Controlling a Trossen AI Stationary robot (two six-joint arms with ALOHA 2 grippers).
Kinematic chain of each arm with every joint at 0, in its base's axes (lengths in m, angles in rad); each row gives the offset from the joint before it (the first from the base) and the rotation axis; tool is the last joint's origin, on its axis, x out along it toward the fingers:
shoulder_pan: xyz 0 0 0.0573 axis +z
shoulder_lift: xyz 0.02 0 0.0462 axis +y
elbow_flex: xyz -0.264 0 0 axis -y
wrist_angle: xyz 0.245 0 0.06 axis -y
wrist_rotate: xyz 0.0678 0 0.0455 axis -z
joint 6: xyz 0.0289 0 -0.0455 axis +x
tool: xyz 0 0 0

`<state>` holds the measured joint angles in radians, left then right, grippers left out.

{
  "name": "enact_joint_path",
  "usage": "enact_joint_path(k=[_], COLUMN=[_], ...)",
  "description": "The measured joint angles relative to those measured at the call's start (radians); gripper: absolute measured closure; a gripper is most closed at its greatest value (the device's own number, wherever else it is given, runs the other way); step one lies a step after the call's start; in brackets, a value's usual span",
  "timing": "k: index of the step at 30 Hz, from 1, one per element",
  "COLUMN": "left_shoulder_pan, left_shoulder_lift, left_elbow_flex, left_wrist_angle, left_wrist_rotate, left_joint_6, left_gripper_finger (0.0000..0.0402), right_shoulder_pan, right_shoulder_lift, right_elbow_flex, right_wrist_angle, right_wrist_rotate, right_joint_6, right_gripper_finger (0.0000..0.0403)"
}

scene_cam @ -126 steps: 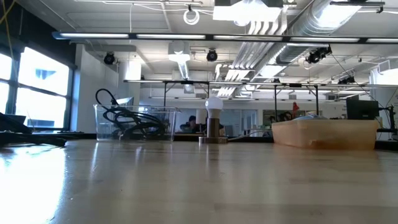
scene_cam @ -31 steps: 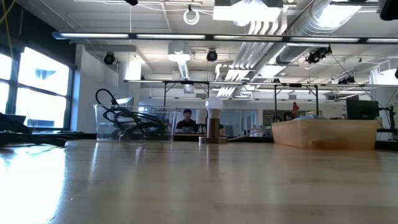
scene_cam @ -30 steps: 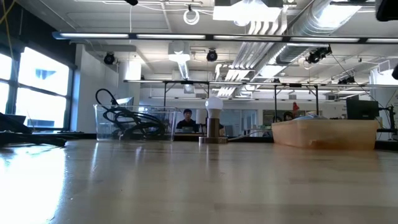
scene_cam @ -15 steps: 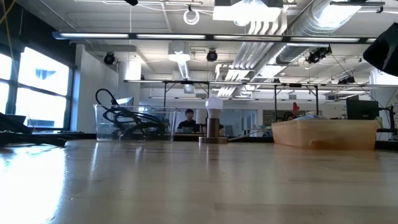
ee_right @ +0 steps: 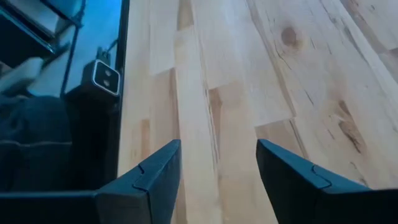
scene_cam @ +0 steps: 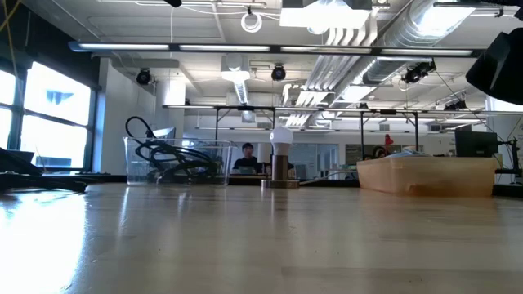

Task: Pick & Place USB Port
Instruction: Put the white HDMI cable into the orange bin

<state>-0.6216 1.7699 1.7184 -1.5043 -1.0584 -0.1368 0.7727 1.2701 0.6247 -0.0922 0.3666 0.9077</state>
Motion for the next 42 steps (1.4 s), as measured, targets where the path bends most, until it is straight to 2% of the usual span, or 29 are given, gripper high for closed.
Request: enact_joint_path(k=[3, 9, 14, 16, 19, 22, 25, 28, 31, 36, 42], left_shoulder_pan=[0.000, 0.000, 0.000, 0.000, 0.000, 0.000, 0.000, 0.000, 0.000, 0.000, 0.000], left_shoulder_lift=[0.000, 0.000, 0.000, 0.000, 0.000, 0.000, 0.000, 0.000, 0.000, 0.000, 0.000], left_elbow_flex=[0.000, 0.000, 0.000, 0.000, 0.000, 0.000, 0.000, 0.000, 0.000, 0.000, 0.000], left_wrist_angle=[0.000, 0.000, 0.000, 0.000, 0.000, 0.000, 0.000, -0.001, -0.001, -0.001, -0.001], left_wrist_rotate=[0.001, 0.018, 0.019, 0.020, 0.020, 0.020, 0.019, 0.019, 0.019, 0.019, 0.019], left_joint_6=[0.000, 0.000, 0.000, 0.000, 0.000, 0.000, 0.000, 0.000, 0.000, 0.000, 0.000], left_gripper_finger=[0.0115, 0.0115, 0.0115, 0.0115, 0.0115, 0.0115, 0.0115, 0.0115, 0.0115, 0.0115, 0.0115], right_shoulder_pan=[-0.006, -0.014, -0.014, -0.014, -0.014, -0.013, -0.011, 0.003, 0.028, 0.078, 0.132], right_shoulder_lift=[0.000, 0.000, 0.000, 0.000, 0.000, 0.000, 0.000, 0.000, 0.000, 0.000, 0.000], right_elbow_flex=[0.000, 0.000, 0.000, 0.000, 0.000, 0.000, 0.000, 0.001, 0.021, 0.058, 0.143], right_wrist_angle=[-0.004, -0.011, -0.052, -0.071, -0.105, -0.146, -0.186, -0.210, -0.307, -0.543, -0.641], right_wrist_rotate=[0.001, 0.000, 0.108, 0.115, 0.003, -0.186, -0.368, -0.448, -0.436, -0.337, -0.251], right_joint_6=[-0.033, 0.030, 0.103, 0.096, 0.050, 0.022, 0.068, 0.071, 0.025, 0.028, 0.029], right_gripper_finger=[0.0193, 0.0176, 0.0165, 0.0163, 0.0163, 0.0166, 0.0166, 0.0166, 0.0166, 0.0166, 0.0167])
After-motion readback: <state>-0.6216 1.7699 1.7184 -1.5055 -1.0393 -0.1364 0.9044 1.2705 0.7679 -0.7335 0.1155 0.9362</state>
